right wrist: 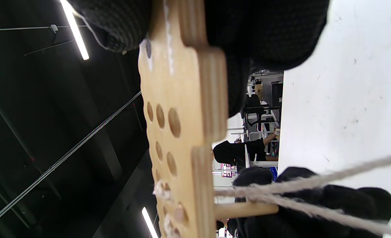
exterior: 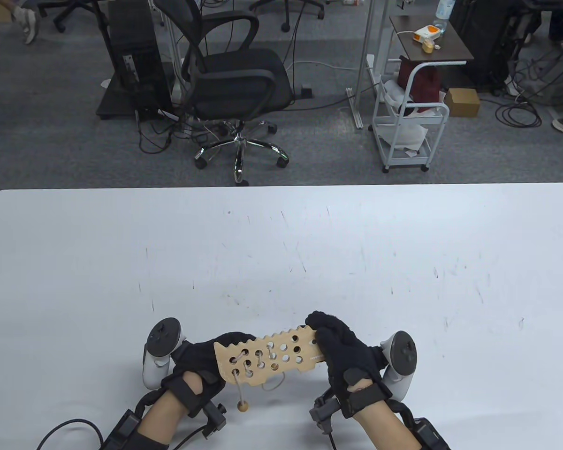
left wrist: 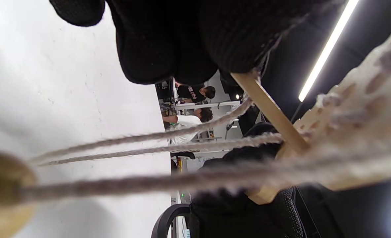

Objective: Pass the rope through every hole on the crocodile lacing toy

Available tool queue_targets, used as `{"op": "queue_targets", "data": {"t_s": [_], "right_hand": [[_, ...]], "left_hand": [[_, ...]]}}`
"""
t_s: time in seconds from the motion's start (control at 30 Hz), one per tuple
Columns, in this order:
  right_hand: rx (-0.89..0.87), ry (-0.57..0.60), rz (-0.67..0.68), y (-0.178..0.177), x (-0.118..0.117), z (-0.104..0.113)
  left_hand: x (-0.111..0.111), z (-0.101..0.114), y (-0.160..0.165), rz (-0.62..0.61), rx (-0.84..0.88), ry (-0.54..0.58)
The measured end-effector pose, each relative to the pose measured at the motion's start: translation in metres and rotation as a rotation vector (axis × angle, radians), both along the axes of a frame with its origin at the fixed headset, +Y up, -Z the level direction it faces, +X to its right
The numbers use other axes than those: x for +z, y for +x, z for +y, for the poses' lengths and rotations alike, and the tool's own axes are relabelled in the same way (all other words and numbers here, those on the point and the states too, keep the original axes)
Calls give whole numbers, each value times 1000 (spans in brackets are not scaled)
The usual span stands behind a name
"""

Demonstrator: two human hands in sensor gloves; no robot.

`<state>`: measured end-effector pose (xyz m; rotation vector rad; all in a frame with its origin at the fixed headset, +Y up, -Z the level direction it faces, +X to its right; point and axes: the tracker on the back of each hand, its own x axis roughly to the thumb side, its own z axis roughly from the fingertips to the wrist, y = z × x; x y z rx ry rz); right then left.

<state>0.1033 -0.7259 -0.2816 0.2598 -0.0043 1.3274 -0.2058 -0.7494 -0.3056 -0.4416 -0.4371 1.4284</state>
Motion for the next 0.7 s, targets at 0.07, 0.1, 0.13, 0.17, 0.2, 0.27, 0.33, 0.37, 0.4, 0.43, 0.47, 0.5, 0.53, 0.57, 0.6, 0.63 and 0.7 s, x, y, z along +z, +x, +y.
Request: {"op": "queue_targets", "data": {"t_s": [0.07,0.1,0.13,0.17,0.2,0.27,0.33,0.37,0.4,0.43,0.47,0.5,0.53,0.57,0.6,0.63,0.7], "right_hand": [[37,28,-14,-1,0,1],[48,38,-17,-1,-1,1],[51,41,-19,-2,-1,0],[53,42,-21,-2,-1,0],[56,43,-24,-2,-1,0],[70,48,-31,-1,-2,0],[84,54,-47,0,-2,1],[86,54,-49,0,-2,0],[91,55,-53,1,-2,1],[97,56,-58,1,-3,1],[109,54,-64,2,-3,0],[111,50,-67,2,-4,0],[110,44,-72,2,-4,-1],[112,43,-77,3,-4,-2],[122,45,-88,3,-5,-2],[128,48,-93,4,-5,-2],[136,48,-98,5,-6,-2]], "left_hand": [[0,0,0,-1,2,2],[0,0,1,-5,4,1],[0,0,1,-11,8,-3],[1,0,2,-21,17,-9],[1,0,3,-27,23,-14],[2,1,5,-42,37,-20],[3,1,6,-59,59,-30],[3,1,7,-66,72,-37],[4,1,7,-72,88,-47],[4,1,7,-78,103,-57],[4,0,8,-85,133,-74],[4,-1,8,-91,151,-85],[4,-1,8,-97,173,-97],[4,-1,8,-96,180,-101],[4,-1,8,-94,181,-100],[4,-1,8,-95,181,-98],[4,-1,8,-100,177,-96]]}}
